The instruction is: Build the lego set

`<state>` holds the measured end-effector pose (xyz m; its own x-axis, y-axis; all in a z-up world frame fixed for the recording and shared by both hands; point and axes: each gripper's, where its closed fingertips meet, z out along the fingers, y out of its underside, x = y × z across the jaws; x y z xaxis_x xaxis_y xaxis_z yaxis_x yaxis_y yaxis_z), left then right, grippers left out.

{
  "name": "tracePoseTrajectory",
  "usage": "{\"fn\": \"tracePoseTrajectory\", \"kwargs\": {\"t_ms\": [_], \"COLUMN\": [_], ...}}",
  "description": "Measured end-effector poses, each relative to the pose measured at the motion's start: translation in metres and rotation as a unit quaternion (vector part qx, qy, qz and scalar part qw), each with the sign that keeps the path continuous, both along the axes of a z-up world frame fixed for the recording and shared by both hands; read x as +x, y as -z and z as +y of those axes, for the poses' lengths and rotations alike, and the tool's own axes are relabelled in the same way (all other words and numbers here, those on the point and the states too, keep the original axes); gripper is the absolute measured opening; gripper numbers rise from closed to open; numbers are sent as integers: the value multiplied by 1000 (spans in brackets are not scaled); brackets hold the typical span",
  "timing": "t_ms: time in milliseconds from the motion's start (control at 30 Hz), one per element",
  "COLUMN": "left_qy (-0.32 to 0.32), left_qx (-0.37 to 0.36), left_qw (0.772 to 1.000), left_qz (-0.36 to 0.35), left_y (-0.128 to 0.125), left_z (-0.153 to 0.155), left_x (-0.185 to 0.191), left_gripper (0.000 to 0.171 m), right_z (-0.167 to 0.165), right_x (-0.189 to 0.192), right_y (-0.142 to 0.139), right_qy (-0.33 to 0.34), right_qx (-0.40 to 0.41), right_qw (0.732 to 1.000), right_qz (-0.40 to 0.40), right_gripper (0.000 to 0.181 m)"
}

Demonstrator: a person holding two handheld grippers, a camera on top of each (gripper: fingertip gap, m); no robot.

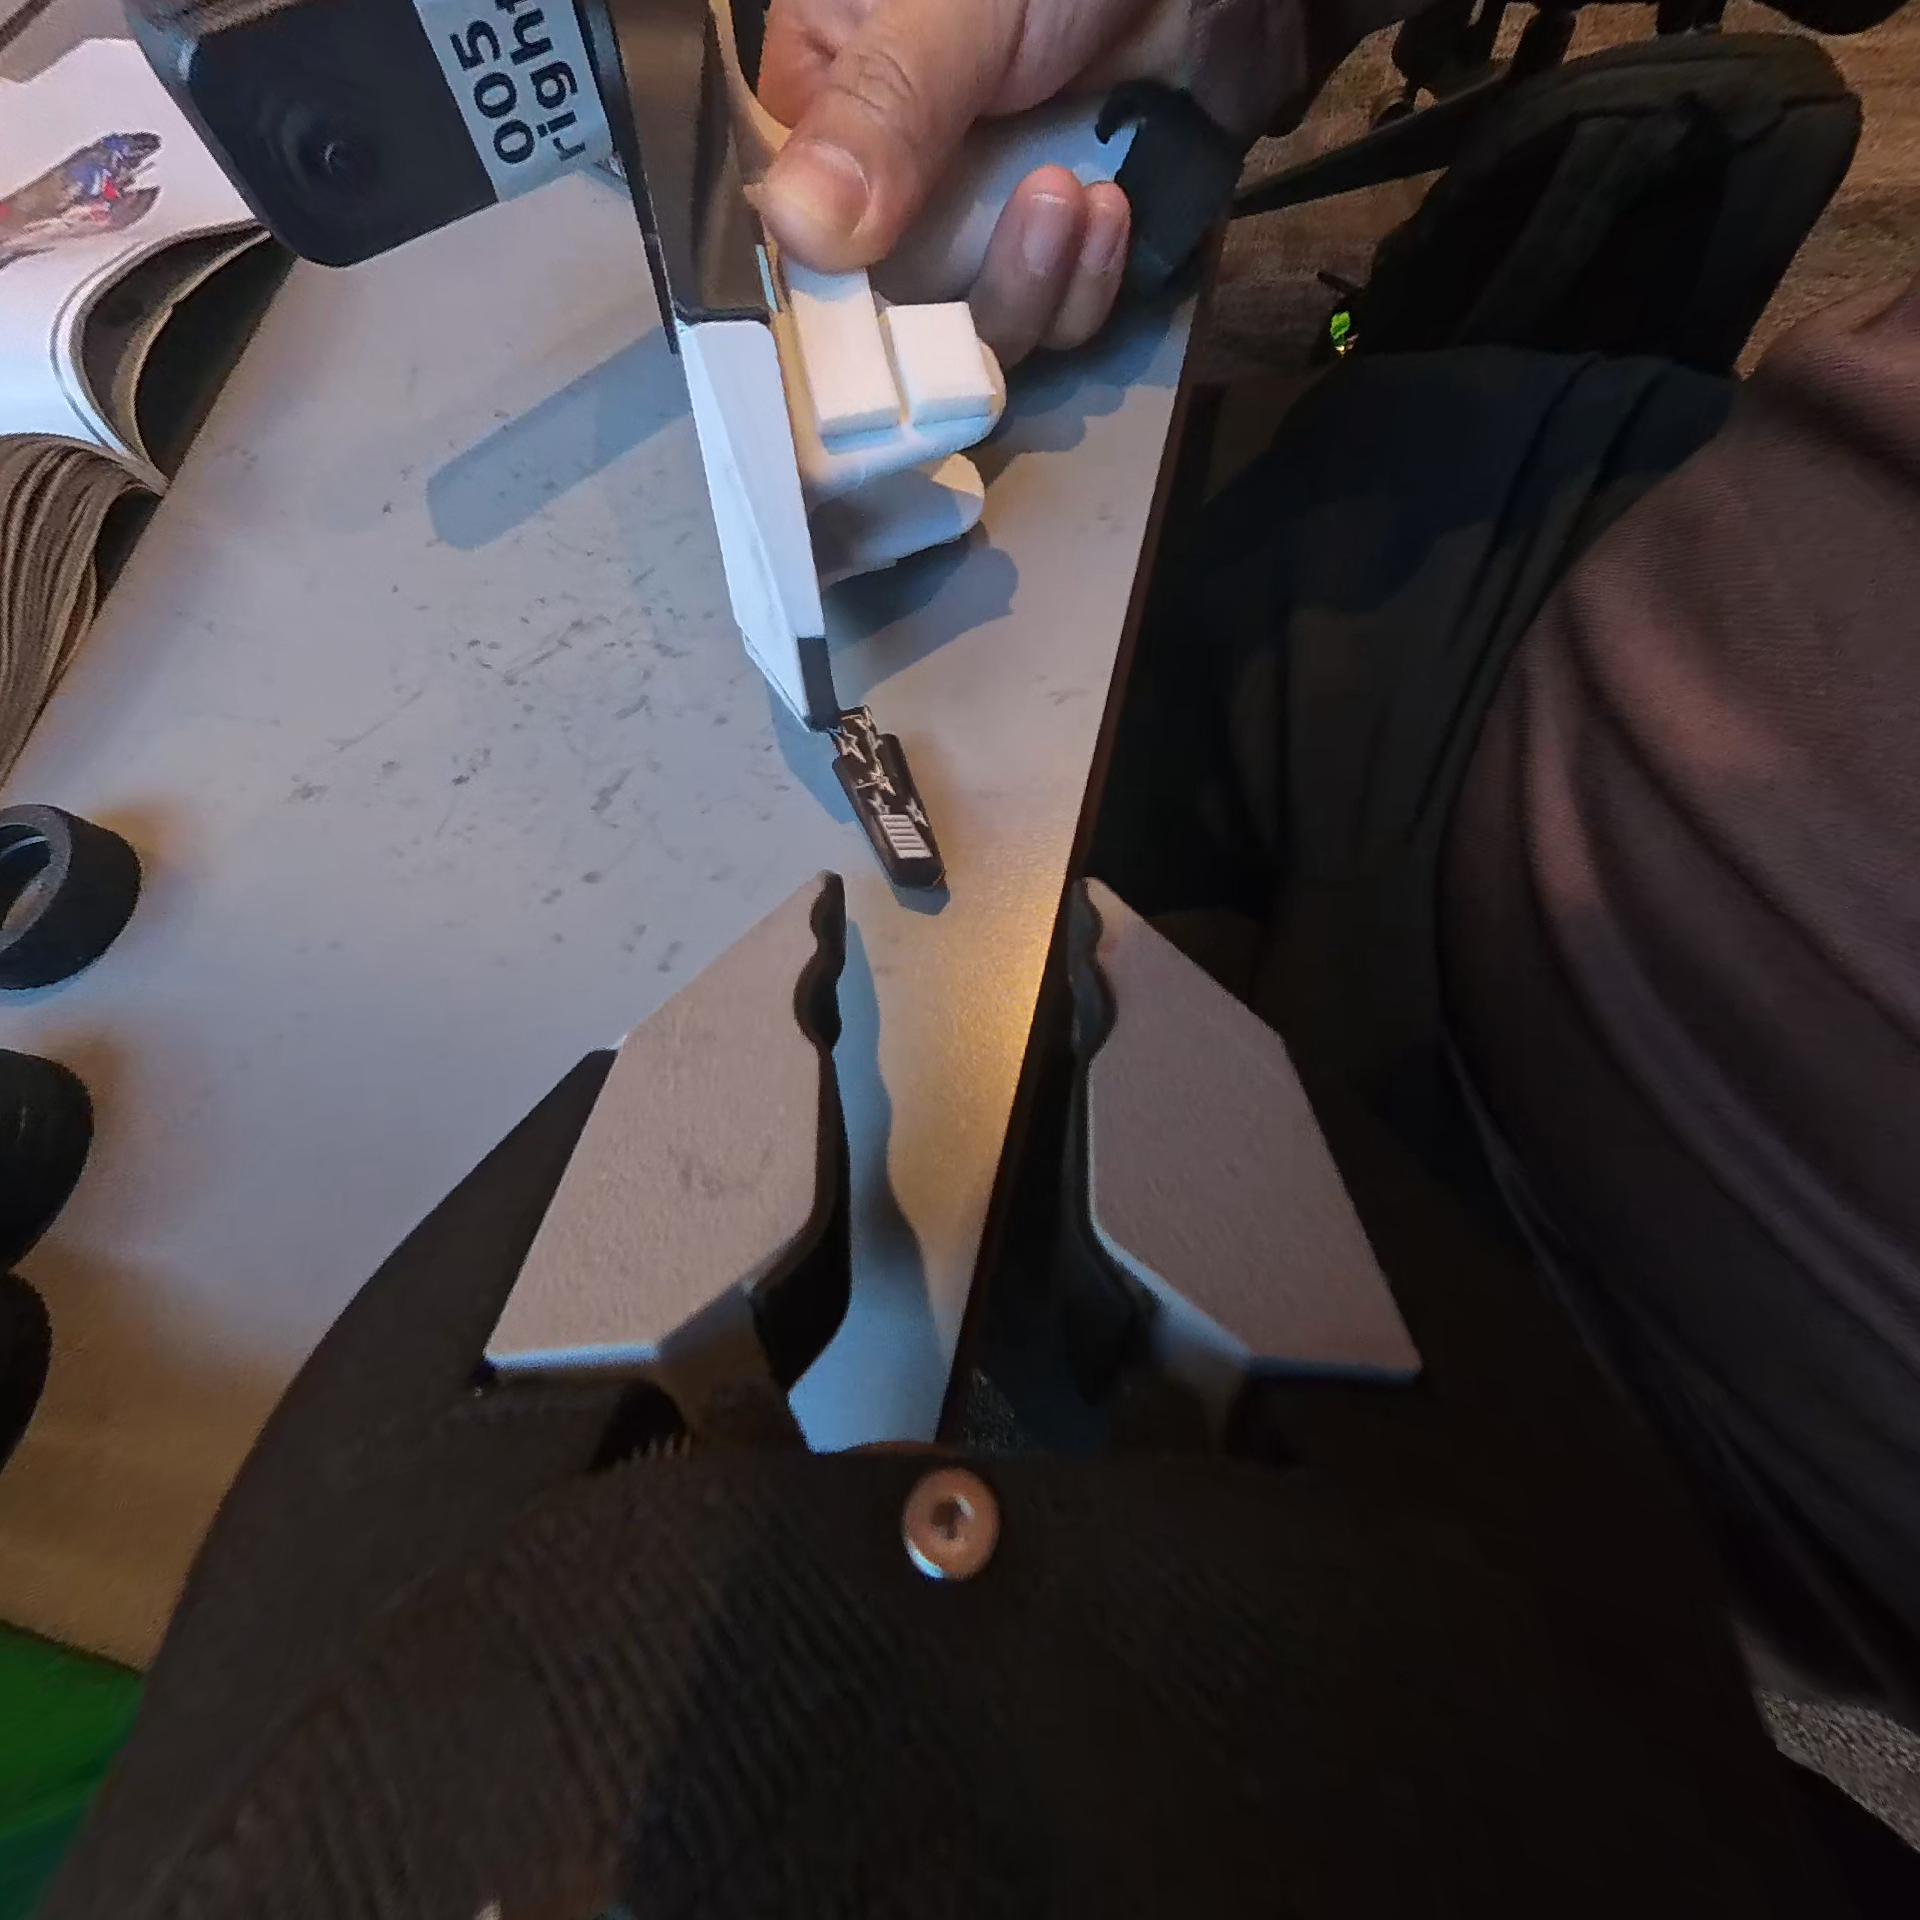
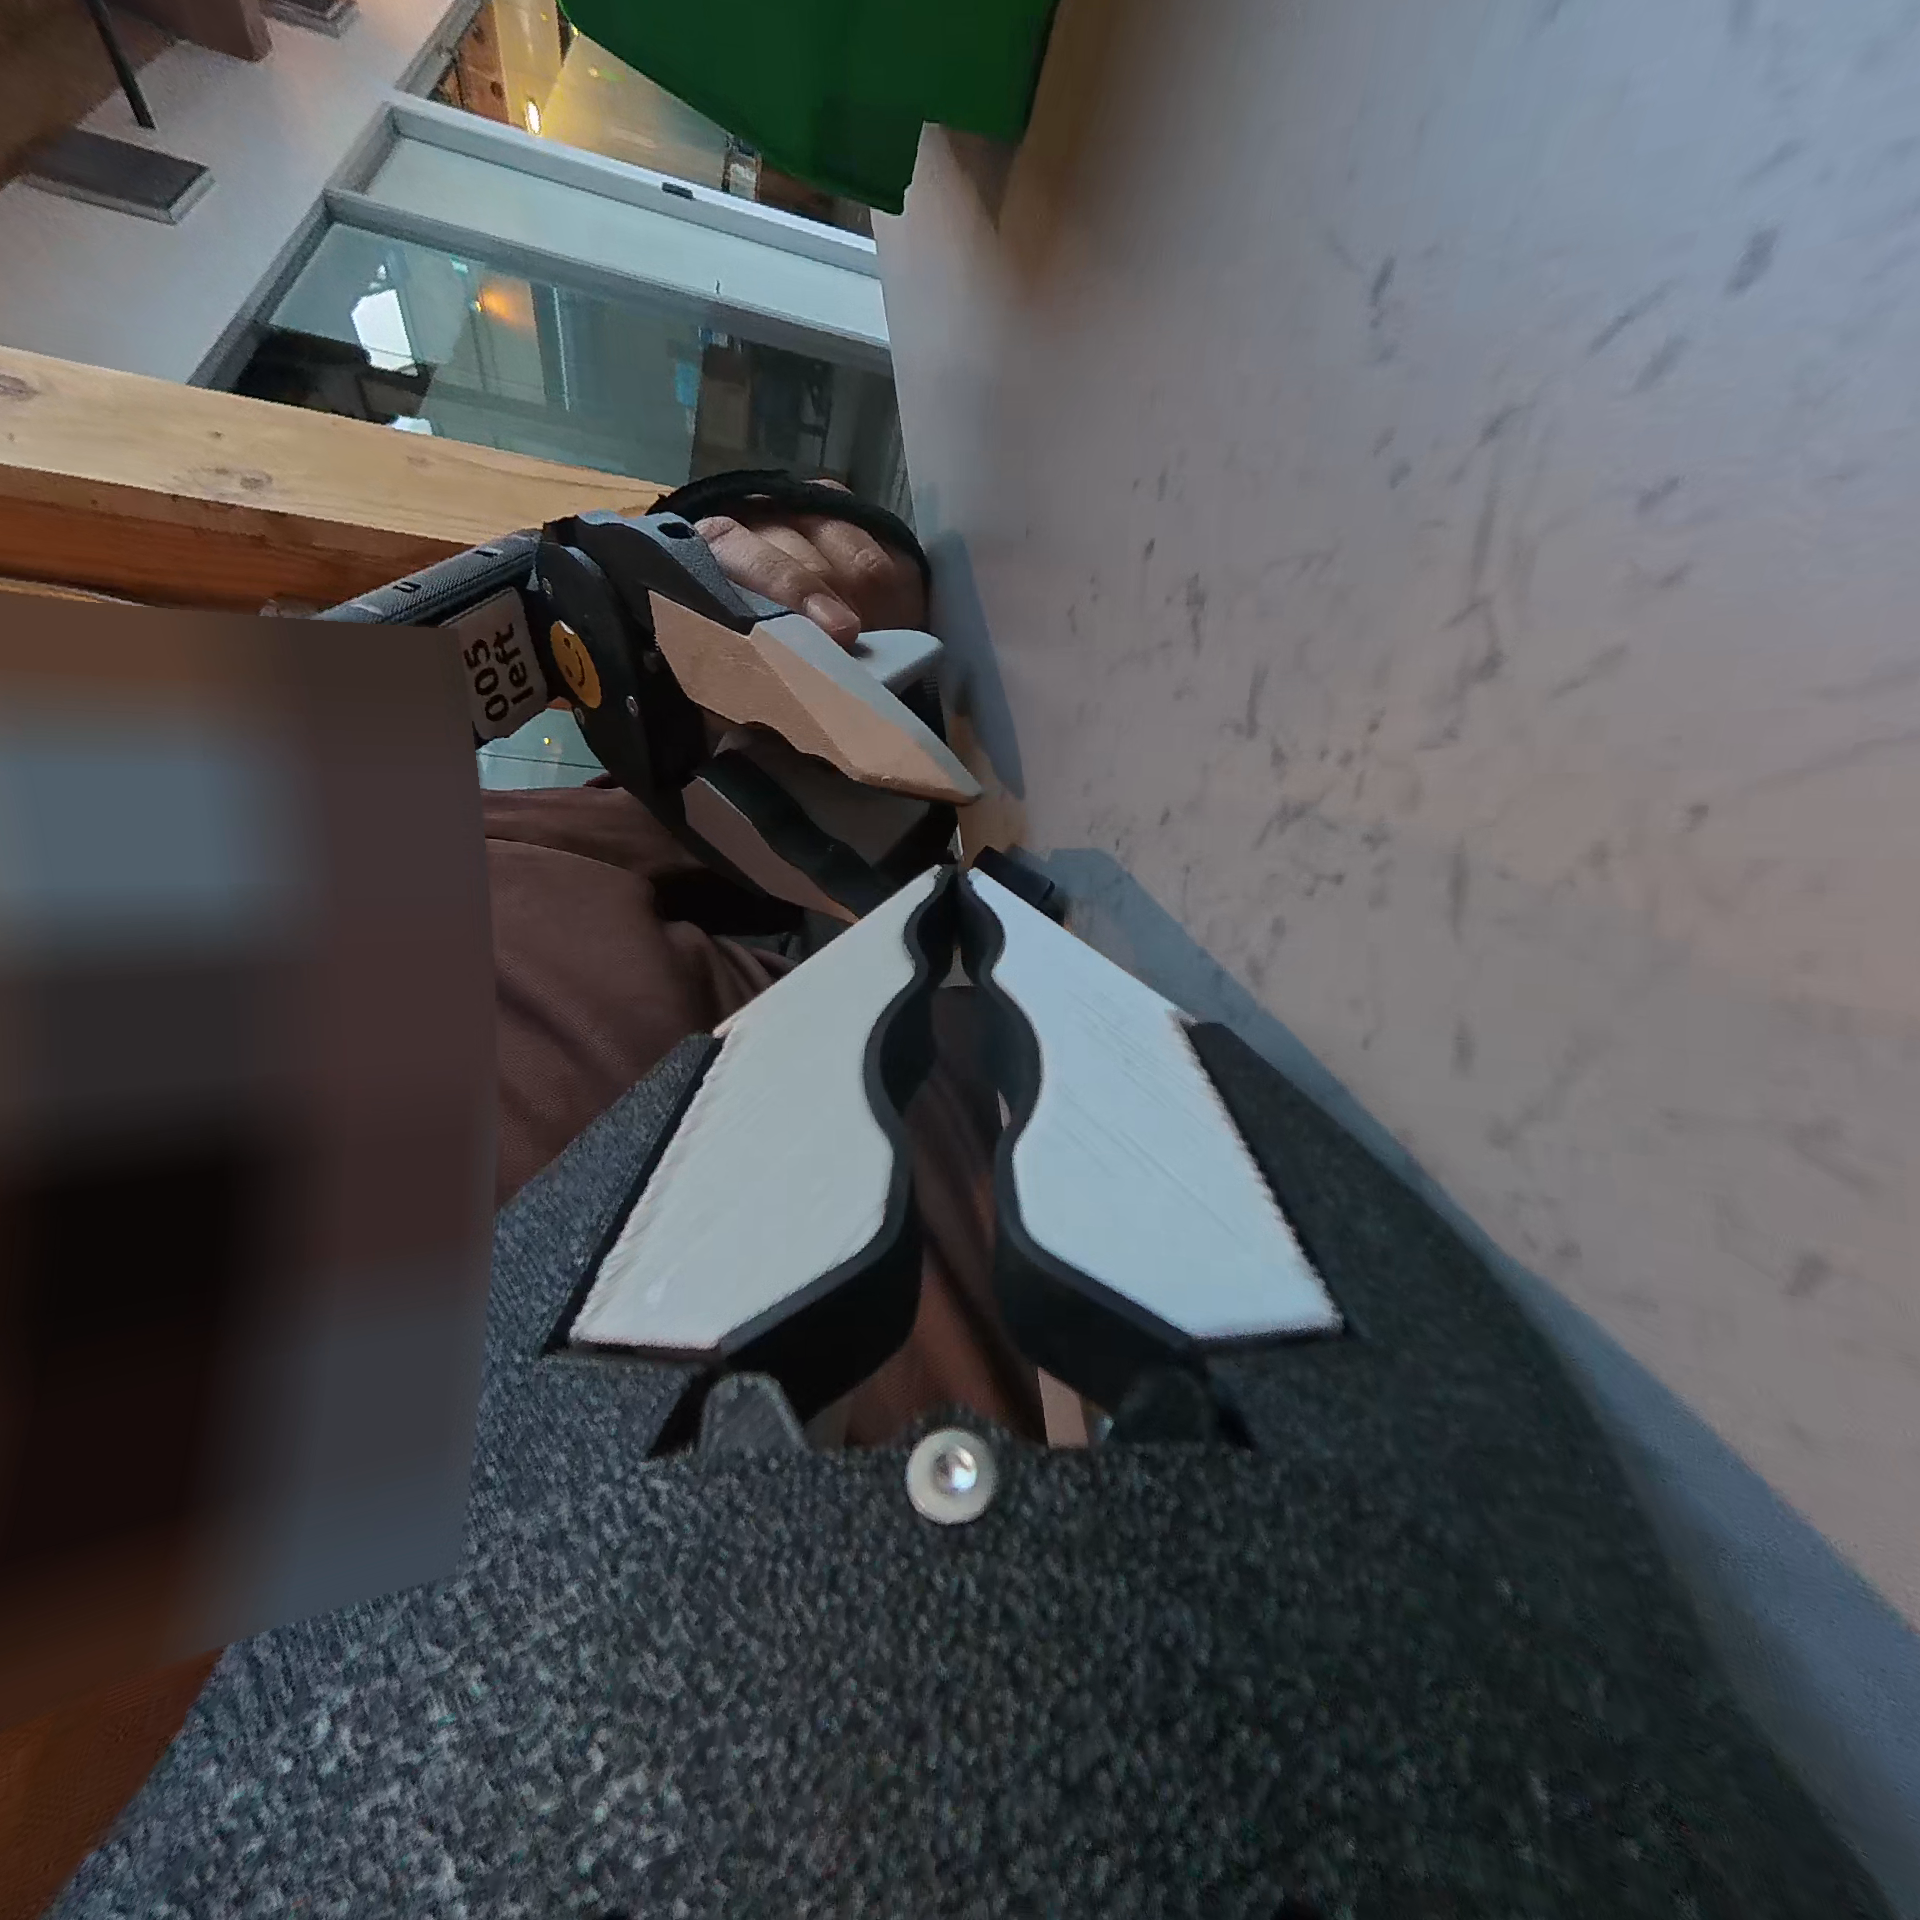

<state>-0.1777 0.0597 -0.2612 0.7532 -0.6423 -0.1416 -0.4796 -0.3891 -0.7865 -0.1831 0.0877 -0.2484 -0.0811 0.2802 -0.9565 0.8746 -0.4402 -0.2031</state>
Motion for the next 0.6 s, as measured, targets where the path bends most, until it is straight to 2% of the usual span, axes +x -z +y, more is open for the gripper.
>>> {"fn": "tracePoseTrajectory", "kwargs": {"t_ms": [600], "left_qy": [7], "left_qx": [11], "left_qw": [1000], "left_qz": [0], "left_y": [-2], "left_z": [-1], "left_x": [2], "left_gripper": [39], "right_z": [1], "right_x": [0], "right_y": [1], "right_qy": [1], "right_qx": [4], "right_qw": [1000], "right_qz": [-5], "right_gripper": [0]}}
